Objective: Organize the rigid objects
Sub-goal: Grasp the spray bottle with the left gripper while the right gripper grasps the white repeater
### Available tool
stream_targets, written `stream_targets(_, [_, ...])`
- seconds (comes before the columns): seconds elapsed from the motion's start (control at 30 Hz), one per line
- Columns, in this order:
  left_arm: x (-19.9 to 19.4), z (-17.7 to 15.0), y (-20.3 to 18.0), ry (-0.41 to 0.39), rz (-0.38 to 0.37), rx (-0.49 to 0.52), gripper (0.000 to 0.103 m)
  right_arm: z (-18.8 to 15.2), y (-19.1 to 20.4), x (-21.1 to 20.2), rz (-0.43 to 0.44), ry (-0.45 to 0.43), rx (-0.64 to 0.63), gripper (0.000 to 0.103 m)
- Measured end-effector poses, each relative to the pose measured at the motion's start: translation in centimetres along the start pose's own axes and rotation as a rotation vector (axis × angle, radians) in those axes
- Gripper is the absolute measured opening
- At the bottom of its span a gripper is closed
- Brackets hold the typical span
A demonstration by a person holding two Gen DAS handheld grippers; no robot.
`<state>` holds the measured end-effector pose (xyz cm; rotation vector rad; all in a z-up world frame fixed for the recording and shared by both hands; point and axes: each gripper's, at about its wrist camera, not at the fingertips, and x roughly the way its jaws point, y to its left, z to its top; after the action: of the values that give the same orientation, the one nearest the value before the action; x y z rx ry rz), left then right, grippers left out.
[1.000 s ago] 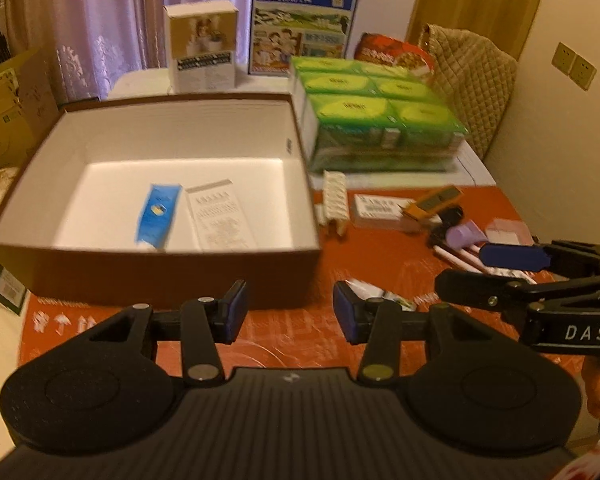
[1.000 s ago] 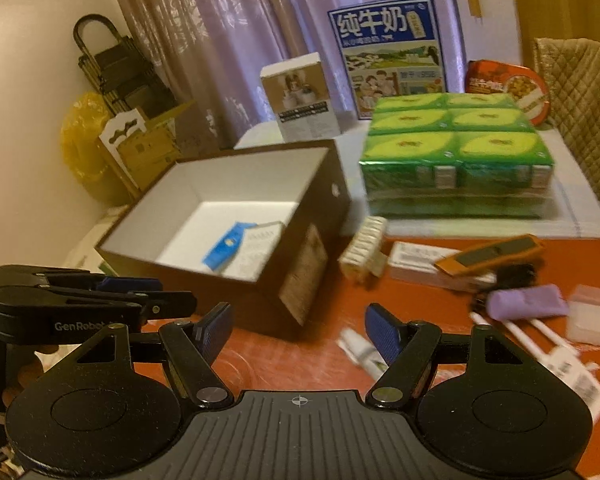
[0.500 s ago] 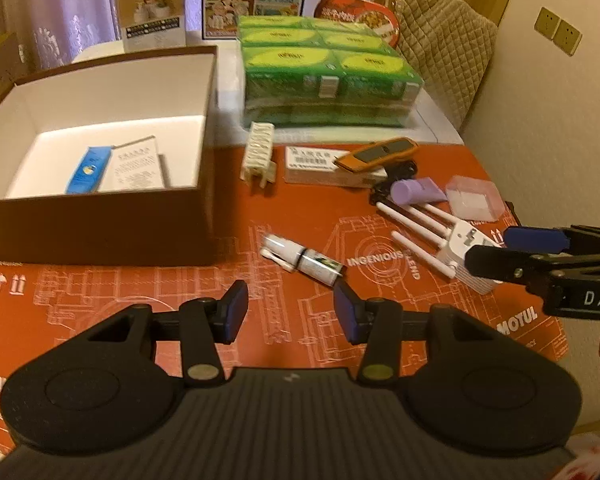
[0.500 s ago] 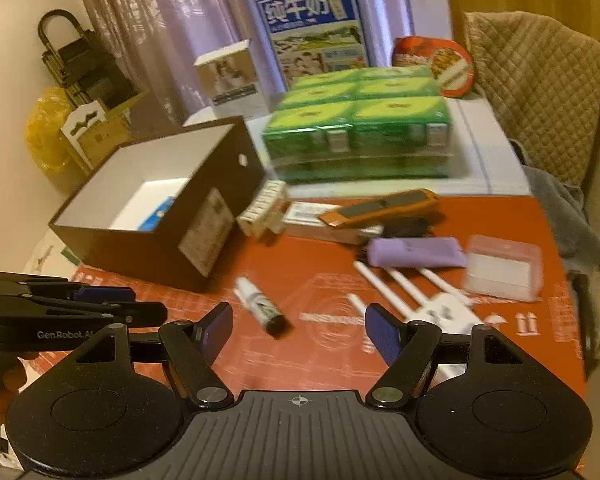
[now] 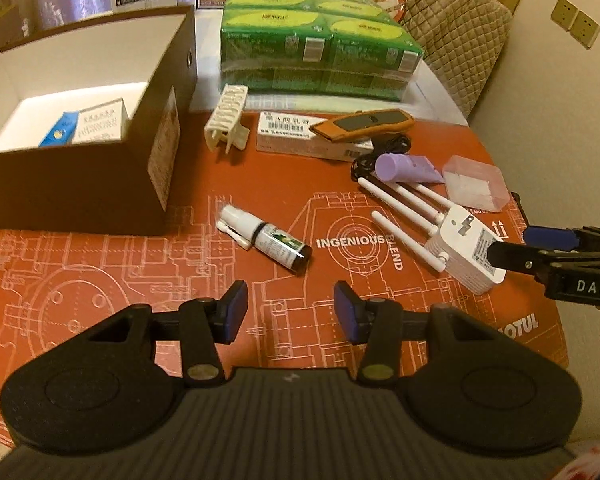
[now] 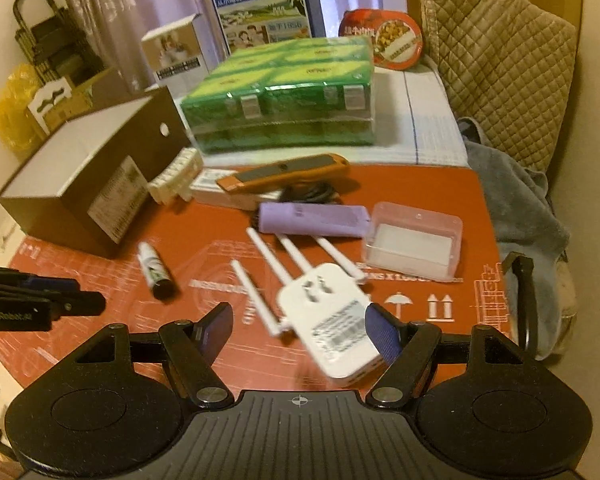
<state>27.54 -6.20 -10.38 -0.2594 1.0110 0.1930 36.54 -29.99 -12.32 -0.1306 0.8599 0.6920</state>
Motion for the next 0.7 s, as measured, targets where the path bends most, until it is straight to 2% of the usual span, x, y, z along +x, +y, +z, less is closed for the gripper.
stream_targets(0.43, [2.8, 0.5, -0.5, 0.030, 0.016, -0.052, 0.043, 0.2, -2.4, 3.6, 0.023, 0.048, -0.114, 0.070])
stream_targets(0.7, [4.2, 1.4, -0.4, 0.032, 0.014, -0.090, 0.046, 0.0, -2.0, 5.2, 0.041, 0.090, -0.161, 0.070])
